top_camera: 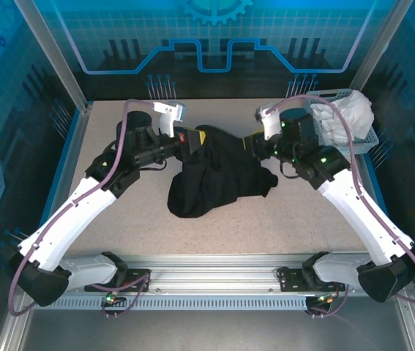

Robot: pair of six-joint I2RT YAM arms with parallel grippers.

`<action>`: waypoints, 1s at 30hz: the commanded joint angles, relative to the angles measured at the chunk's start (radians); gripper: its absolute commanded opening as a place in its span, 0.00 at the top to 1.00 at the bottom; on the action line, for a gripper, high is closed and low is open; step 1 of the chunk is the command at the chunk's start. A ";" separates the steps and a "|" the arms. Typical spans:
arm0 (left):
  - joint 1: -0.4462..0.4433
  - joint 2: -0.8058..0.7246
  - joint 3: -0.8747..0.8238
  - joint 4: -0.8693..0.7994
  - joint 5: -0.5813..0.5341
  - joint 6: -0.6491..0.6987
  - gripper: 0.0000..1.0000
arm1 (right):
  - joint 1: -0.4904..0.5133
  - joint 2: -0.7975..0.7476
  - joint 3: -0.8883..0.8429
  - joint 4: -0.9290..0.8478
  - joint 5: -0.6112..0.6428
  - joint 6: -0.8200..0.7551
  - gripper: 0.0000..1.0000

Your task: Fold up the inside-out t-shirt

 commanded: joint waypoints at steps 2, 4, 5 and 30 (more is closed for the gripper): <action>0.005 -0.003 0.041 0.013 0.034 -0.023 1.00 | 0.124 -0.112 -0.143 0.096 0.011 -0.104 0.57; 0.004 -0.001 0.036 0.015 0.039 -0.023 1.00 | 0.164 -0.126 -0.203 0.182 -0.100 -0.124 0.55; 0.005 -0.002 0.033 0.017 0.041 -0.024 1.00 | 0.177 -0.121 -0.212 0.212 -0.126 -0.124 0.55; 0.014 0.057 -0.076 -0.013 -0.384 0.101 0.89 | 0.019 -0.020 -0.153 0.534 -0.744 0.241 1.00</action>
